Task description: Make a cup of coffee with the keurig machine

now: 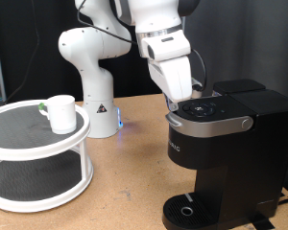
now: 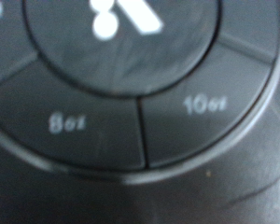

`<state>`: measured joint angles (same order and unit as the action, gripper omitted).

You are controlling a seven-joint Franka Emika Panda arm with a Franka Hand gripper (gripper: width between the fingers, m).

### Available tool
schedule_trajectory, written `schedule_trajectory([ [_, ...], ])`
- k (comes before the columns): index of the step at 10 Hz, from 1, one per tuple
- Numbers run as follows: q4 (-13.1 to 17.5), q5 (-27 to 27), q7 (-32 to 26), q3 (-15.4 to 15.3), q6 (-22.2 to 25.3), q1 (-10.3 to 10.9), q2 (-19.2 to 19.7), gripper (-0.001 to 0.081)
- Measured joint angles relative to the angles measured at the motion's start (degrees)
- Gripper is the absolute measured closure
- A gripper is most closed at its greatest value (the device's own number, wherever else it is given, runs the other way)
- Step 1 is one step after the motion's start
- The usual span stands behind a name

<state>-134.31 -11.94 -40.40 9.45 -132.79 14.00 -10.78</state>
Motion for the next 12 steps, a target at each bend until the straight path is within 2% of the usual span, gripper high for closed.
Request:
schedule_trajectory([
  [3, -0.03, -16.56, -9.09, 1.05, -0.92, 0.93, -0.56, 0.0799],
  [4, 0.14, -20.47, -10.44, 1.19, -1.05, 1.01, -1.57, 0.0799],
  [5, 0.53, -21.63, -10.54, 1.37, 0.09, 0.97, -2.75, 0.0799],
  [7, 2.24, -19.21, -10.58, 2.03, 6.57, 0.67, -4.25, 0.0799],
  [8, 1.84, -19.54, -10.01, 1.90, 4.94, 0.67, -4.22, 0.0799],
  [10, -1.39, -24.65, -3.00, 0.46, -7.25, 0.71, -4.49, 0.0799],
  [11, -2.68, -26.34, 2.56, 0.04, -10.21, 0.61, -4.87, 0.0799],
  [12, -3.17, -25.55, 7.60, 0.05, -7.65, 0.00, -5.62, 0.0799],
])
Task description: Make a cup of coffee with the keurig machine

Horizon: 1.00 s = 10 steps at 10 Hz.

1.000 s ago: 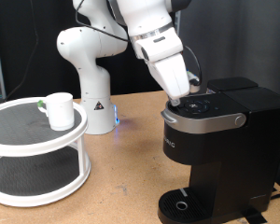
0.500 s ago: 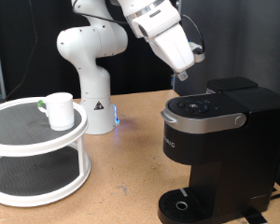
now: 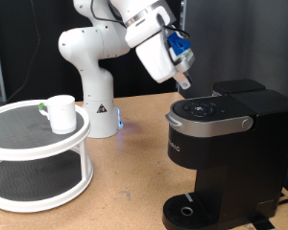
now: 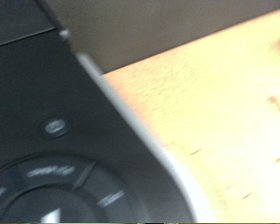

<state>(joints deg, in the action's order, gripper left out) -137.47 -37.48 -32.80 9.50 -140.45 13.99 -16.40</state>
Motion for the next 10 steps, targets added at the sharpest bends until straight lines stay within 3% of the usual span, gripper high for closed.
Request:
schedule_trajectory([
  [2, 1.51, 8.75, 1.26, 0.65, 14.06, -2.25, -1.91, 0.0799],
  [6, -2.08, 1.85, 1.27, 0.68, 6.68, -2.26, -3.07, 0.0799],
  [10, -5.20, 2.73, -2.33, 4.92, 15.87, -3.47, -9.78, 0.0799],
])
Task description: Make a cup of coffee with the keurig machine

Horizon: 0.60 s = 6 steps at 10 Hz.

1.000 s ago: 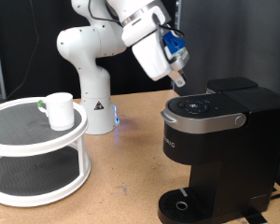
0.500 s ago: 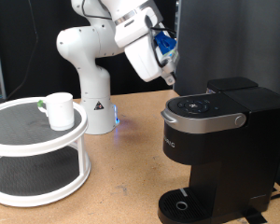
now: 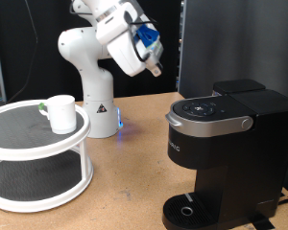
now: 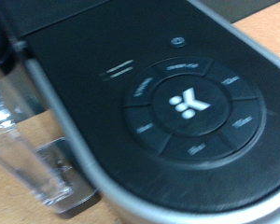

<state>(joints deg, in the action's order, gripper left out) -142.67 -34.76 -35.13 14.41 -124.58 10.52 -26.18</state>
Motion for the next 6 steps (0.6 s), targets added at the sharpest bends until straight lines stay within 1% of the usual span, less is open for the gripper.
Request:
schedule_trajectory([
  [1, -0.64, 0.38, -0.33, 0.67, 1.83, -0.30, -1.70, 0.0799],
  [2, -0.71, 0.37, 0.36, 0.53, 0.85, -0.30, -1.52, 0.0799],
  [3, -1.01, 0.41, 4.88, -0.05, -0.36, -0.74, -1.33, 0.0799],
  [4, -1.76, 1.29, 10.58, -1.39, -2.57, -1.93, -1.43, 0.0799],
  [5, -2.69, 2.31, 14.41, -2.54, -4.26, -3.24, -1.84, 0.0799],
  [6, -3.44, 4.11, 15.92, -2.86, -4.11, -4.42, -2.71, 0.0799],
])
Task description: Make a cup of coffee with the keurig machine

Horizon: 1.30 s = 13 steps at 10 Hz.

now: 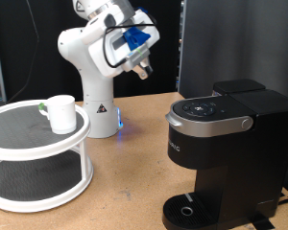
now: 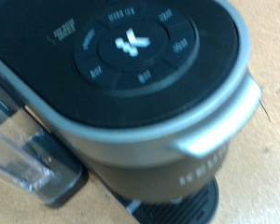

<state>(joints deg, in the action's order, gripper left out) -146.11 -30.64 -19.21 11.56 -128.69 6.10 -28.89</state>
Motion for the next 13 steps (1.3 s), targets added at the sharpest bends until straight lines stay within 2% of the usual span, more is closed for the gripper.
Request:
schedule_trajectory([
  [3, 0.08, 9.07, -2.48, 1.57, 11.17, -3.41, -3.91, 0.0799],
  [5, -0.60, 9.39, -4.36, 3.22, 12.85, -3.91, -6.50, 0.0799],
  [8, -0.90, 10.77, -4.18, 3.50, 13.99, -4.56, -6.47, 0.0799],
  [10, -1.94, 14.32, -6.21, 4.15, 15.87, -6.71, -8.21, 0.0799],
  [13, -3.33, 18.38, -13.28, 7.53, 21.08, -9.12, -12.30, 0.0799],
])
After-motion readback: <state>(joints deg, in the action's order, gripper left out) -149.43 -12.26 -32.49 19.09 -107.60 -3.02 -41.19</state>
